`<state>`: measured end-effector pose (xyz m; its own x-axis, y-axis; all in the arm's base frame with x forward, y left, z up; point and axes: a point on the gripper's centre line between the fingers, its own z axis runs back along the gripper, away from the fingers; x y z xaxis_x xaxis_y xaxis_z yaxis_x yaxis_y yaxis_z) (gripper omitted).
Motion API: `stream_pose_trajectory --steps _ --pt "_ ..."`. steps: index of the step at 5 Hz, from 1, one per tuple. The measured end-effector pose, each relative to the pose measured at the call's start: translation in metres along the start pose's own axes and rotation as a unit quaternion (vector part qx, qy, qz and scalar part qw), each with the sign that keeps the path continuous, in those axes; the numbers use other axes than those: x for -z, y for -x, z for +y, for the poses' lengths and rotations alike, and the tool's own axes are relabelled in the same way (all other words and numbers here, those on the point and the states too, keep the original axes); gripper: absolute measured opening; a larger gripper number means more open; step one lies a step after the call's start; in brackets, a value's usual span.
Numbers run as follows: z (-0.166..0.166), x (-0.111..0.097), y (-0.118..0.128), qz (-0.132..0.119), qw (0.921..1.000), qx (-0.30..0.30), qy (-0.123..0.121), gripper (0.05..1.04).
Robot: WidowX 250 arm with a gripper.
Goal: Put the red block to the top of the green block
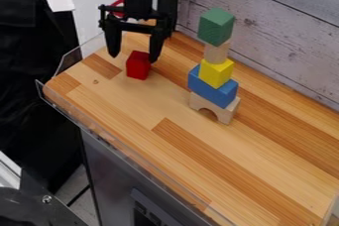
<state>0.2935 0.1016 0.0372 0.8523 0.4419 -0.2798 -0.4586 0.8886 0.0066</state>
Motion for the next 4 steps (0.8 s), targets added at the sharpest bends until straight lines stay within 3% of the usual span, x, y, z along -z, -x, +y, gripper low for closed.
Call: stream_pose_trajectory --steps 4 --pt "0.0017 0.0091 -0.0057 0.015 0.9998 -0.016 0.000 1.000"
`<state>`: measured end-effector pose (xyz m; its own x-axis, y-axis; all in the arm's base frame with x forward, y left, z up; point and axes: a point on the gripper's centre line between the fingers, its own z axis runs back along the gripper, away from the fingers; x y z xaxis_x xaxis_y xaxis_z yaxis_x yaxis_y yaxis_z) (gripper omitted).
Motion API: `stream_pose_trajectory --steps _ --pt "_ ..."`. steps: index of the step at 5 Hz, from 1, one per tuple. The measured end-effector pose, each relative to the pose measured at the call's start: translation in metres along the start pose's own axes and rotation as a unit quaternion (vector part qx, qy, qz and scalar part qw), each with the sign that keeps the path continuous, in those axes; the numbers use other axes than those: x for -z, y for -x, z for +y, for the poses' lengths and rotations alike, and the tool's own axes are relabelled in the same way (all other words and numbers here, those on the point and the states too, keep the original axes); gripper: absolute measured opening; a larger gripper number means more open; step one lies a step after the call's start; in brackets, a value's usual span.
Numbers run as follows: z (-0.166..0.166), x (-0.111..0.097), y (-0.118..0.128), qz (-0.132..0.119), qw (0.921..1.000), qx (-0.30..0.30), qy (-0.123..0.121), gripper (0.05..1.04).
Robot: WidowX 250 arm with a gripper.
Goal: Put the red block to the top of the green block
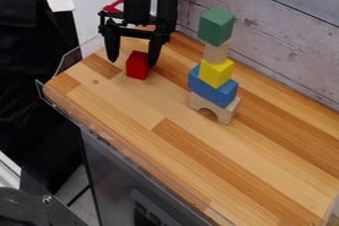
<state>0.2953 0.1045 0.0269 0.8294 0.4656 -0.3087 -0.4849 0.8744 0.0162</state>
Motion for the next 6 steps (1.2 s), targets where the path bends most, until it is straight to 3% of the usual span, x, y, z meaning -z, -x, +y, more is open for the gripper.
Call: stream_pose_trajectory --steps 1,3,4,5,6 --pt "0.000 0.002 -0.001 -0.001 1.0000 -0.003 0.001 0.944" --pt "-0.001 0.001 -0.001 -0.005 0.9999 -0.009 0.010 0.498" --pt "0.003 -0.025 0.004 -0.041 0.9989 -0.016 0.016 0.496" --pt "0.003 -0.054 0.016 -0.052 0.9983 -0.003 0.026 0.487" --pt "0.004 -0.103 0.034 -0.096 0.9952 0.016 0.003 0.486"
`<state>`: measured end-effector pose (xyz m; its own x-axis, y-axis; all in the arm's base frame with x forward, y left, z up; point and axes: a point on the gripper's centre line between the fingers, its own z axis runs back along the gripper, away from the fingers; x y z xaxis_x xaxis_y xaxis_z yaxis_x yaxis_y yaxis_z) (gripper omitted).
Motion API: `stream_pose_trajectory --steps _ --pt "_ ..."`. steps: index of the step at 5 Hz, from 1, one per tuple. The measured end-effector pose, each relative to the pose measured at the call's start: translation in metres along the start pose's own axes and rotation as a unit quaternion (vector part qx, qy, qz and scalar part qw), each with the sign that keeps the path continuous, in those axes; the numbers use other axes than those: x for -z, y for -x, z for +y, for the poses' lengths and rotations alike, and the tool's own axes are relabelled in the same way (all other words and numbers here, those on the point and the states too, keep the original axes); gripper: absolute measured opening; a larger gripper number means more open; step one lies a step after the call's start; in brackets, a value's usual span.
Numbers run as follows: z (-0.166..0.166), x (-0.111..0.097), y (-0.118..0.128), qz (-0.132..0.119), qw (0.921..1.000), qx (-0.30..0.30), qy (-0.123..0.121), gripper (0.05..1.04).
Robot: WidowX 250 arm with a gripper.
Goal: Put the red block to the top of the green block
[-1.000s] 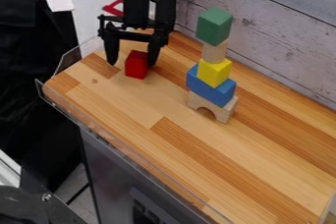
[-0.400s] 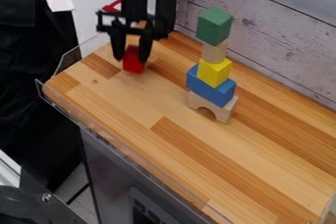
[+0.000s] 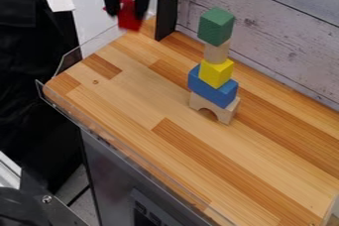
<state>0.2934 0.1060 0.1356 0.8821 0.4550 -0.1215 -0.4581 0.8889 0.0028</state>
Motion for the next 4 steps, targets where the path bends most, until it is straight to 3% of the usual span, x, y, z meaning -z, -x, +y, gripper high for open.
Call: stream_pose_trajectory --steps 1,2,4 --pt "-0.018 -0.046 0.018 -0.036 0.9987 0.037 -0.001 0.486" --pt "-0.031 -0.087 0.030 -0.047 0.9970 0.060 0.010 0.486" --pt "-0.051 -0.087 0.045 -0.021 0.9952 0.095 -0.005 0.486"
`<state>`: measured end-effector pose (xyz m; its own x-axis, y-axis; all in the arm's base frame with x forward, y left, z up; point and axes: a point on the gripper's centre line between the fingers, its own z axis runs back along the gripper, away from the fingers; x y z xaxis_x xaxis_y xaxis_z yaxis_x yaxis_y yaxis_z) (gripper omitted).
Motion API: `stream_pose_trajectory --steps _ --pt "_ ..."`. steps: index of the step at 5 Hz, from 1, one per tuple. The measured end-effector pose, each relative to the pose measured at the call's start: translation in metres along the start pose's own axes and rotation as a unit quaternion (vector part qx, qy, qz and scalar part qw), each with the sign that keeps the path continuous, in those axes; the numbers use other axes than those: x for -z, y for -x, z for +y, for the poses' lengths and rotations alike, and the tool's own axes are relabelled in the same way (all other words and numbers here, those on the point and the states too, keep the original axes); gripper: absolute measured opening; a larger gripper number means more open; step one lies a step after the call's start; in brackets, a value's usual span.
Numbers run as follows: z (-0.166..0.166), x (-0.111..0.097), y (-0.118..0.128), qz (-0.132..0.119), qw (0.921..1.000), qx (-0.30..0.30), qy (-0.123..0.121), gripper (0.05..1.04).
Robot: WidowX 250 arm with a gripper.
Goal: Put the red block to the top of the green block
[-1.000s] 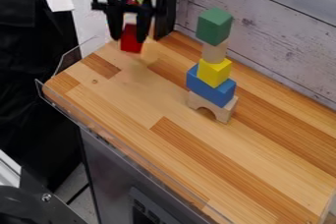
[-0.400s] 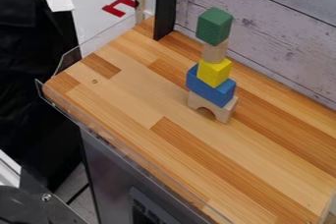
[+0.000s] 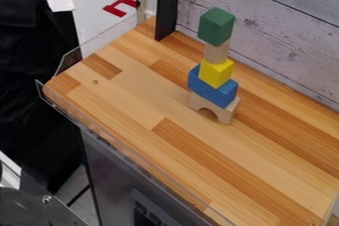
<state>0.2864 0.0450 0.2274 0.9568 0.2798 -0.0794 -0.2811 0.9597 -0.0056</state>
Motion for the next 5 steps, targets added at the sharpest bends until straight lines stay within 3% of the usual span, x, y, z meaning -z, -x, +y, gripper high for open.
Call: stream_pose_trajectory --steps 3,5 --pt "-0.049 0.023 0.019 0.042 0.9963 0.075 0.005 0.486" --pt "-0.052 0.028 0.019 0.051 0.9956 0.079 0.004 0.486"
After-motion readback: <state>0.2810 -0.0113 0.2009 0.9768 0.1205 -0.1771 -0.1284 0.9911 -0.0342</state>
